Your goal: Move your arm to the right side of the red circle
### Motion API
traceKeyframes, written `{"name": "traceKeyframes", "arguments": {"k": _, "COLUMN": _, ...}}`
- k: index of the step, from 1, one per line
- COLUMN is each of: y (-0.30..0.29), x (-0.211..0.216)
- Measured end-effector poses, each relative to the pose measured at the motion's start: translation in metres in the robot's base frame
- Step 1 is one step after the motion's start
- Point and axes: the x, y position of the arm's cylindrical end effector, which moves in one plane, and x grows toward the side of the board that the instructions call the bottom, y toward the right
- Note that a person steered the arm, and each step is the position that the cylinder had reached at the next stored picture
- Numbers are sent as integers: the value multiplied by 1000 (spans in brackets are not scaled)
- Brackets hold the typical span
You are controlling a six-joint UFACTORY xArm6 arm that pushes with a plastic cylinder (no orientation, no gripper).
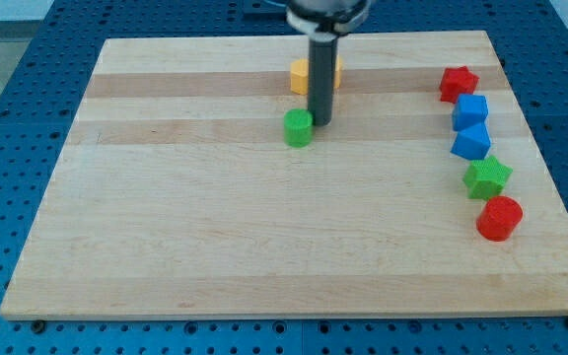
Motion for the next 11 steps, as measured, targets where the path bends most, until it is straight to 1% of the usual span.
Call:
{"name": "traceKeyframes", "arguments": {"k": 1, "y": -18, "x": 14}}
{"name": "traceKeyframes", "arguments": {"k": 2, "y": -3, "x": 24}}
{"name": "traceKeyframes", "arguments": {"k": 3, "y": 26, "x": 66}}
{"name": "traceKeyframes", "arguments": {"k": 4, "y": 59, "x": 132}}
{"name": "traceKeyframes", "arguments": {"k": 5, "y": 117, "x": 184}}
{"name": "traceKeyframes", "arguments": {"k": 6, "y": 181, "x": 202}}
{"name": "traceKeyframes", "arguments": {"k": 7, "y": 236, "x": 198}}
{"name": "traceKeyframes", "arguments": {"k": 8, "y": 267, "x": 183}}
{"name": "traceKeyframes", "arguments": {"k": 9, "y": 281, "x": 162}}
{"name": "traceKeyframes", "arguments": {"k": 10, "y": 279, "x": 139}}
{"name": "traceKeyframes", "arguments": {"k": 11, "y": 260, "x": 115}}
